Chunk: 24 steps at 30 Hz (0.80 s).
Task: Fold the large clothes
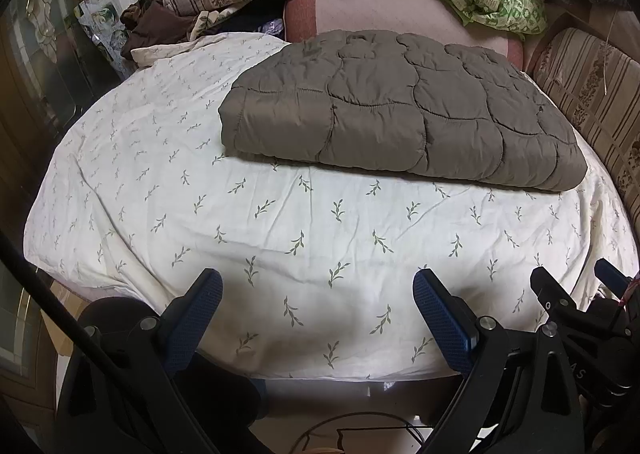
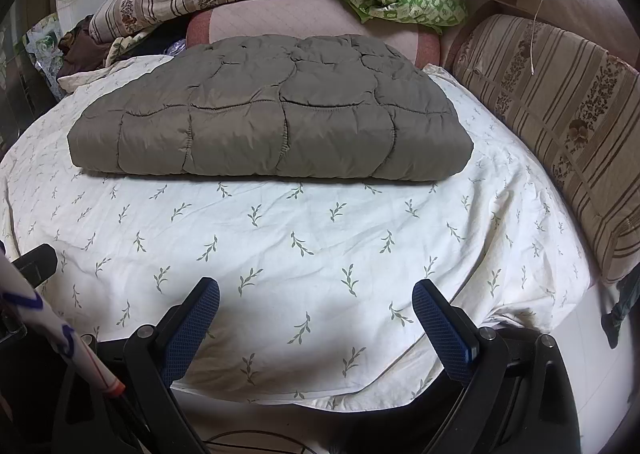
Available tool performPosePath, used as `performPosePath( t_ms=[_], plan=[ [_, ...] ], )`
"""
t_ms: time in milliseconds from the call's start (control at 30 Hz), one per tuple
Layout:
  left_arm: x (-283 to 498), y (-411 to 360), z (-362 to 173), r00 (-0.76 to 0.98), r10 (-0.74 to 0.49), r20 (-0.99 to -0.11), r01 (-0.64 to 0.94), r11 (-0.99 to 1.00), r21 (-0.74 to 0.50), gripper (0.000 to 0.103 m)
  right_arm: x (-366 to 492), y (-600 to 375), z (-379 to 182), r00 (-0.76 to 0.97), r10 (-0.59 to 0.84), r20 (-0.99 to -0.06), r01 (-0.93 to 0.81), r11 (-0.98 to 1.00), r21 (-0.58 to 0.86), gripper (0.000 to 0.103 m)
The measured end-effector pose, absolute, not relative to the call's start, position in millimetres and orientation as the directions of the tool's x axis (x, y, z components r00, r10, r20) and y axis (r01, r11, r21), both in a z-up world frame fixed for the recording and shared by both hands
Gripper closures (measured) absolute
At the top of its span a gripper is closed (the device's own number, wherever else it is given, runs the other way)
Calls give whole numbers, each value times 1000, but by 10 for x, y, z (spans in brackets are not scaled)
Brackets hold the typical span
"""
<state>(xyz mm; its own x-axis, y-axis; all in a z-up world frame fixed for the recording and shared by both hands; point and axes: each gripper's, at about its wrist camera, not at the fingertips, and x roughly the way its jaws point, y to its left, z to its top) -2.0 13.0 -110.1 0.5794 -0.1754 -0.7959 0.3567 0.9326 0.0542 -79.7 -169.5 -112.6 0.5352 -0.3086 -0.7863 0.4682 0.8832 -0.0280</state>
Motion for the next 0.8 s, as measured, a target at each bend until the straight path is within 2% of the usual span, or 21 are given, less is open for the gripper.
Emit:
performPosePath(
  t_ms=[800],
  plan=[
    [-16,106,-1145,565,-172,-807,365,929,58,7,-785,-1685,-1163,538,-305,-786,471,882,-20,4]
  ],
)
